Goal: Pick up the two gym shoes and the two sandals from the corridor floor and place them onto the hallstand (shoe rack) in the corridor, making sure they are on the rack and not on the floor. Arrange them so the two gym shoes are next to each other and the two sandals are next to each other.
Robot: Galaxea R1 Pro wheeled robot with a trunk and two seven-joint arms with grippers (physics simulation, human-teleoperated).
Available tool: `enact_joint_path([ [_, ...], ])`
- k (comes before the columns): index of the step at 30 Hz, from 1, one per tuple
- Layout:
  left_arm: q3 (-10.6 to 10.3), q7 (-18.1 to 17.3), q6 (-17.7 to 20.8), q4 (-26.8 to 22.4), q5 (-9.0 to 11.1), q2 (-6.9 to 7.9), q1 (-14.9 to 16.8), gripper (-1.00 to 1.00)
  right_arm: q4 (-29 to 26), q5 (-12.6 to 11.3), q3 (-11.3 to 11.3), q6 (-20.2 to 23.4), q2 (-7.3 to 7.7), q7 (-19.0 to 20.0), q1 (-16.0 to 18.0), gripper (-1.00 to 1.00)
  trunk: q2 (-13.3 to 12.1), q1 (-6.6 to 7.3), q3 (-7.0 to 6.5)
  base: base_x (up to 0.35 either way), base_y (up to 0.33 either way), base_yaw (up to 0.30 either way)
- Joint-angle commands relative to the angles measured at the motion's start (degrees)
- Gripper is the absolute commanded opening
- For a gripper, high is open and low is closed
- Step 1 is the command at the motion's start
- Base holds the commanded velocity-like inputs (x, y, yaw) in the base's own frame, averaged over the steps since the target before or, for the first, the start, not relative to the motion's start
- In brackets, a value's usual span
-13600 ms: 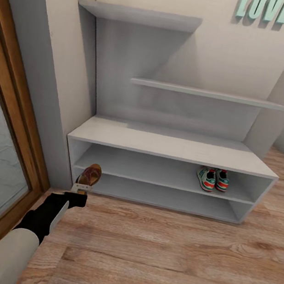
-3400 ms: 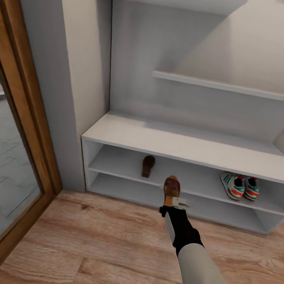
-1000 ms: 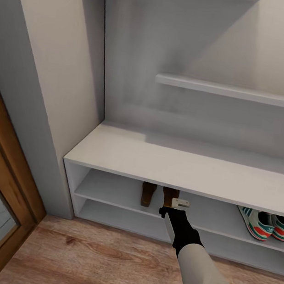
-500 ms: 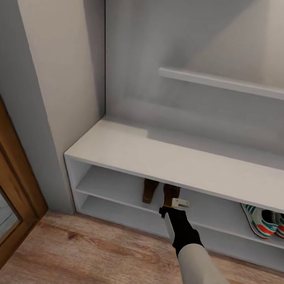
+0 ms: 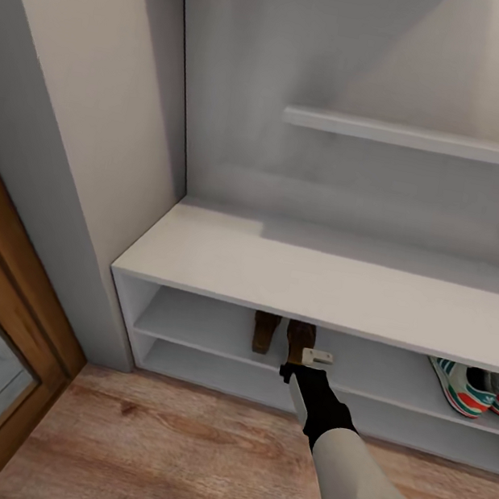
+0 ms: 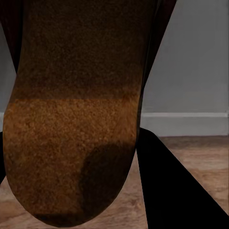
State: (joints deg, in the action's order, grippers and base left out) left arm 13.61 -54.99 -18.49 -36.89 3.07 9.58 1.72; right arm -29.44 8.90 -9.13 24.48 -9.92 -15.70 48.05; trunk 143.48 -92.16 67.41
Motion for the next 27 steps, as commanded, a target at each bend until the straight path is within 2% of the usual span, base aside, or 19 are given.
enact_joint_path([
  [1,0.08,-0.24,-0.22,0.07,0.15,0.0,0.04,1.0,-0.09,0.42,-0.36,0.3,-0.08,0.06,0.02,-1.0,0.02,0.0,0.05,0.174,0.0,0.0],
  [11,0.09,-0.2,-0.23,0.09,0.09,-0.01,0.04,1.0,-0.09,0.42,-0.36,0.3,-0.08,0.06,0.02,-1.0,0.02,0.0,0.05,0.056,0.0,0.0],
  [19,0.01,-0.2,-0.23,0.15,0.09,-0.01,0.04,1.0,-0.17,0.42,-0.36,0.3,-0.08,0.05,0.02,-1.0,0.02,0.0,0.05,0.214,0.0,0.0],
  [27,0.01,-0.28,-0.26,0.15,0.09,0.0,0.04,1.0,-0.18,0.42,-0.36,0.29,-0.08,0.04,0.02,-1.0,0.02,0.0,0.05,0.025,0.0,0.0],
])
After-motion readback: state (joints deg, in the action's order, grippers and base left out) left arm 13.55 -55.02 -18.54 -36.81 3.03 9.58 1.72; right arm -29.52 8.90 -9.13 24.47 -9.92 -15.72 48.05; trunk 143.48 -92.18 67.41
